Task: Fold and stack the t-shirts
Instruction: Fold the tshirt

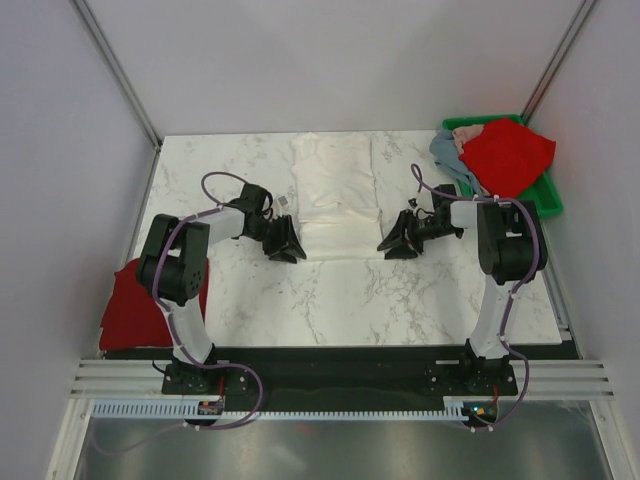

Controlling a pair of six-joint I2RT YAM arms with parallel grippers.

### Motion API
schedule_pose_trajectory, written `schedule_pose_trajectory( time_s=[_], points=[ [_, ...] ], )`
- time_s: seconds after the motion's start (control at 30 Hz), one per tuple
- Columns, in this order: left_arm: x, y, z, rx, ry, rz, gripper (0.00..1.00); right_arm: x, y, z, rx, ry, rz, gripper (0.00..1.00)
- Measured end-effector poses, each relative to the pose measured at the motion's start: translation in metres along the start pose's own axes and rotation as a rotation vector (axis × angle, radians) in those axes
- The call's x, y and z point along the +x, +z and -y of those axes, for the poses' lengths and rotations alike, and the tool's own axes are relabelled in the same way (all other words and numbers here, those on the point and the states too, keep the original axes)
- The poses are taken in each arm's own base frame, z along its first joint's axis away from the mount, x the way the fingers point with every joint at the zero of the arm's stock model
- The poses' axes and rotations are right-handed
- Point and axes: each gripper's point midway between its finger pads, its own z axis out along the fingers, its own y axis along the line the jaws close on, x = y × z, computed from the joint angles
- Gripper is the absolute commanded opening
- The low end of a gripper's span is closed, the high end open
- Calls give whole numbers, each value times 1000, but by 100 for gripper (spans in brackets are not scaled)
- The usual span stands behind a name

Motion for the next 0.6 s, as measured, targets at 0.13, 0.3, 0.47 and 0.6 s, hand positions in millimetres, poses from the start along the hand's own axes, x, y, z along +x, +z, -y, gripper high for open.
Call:
schedule_pose_trajectory(
  time_s=[0.13, 0.3, 0.47, 0.6],
  points=[
    [0, 2, -2, -1, -4, -2, 29, 1, 4, 0, -4, 8, -12, 36],
    [0, 6, -4, -1, -15, -6, 13, 1, 12, 0, -2, 4, -17, 12],
    [1, 7, -4, 2, -21, -11, 2, 0, 14, -2, -6, 8, -11, 0],
    [1, 2, -1, 0, -20, -9, 2, 0, 12, -5, -10, 6, -8, 0]
  ],
)
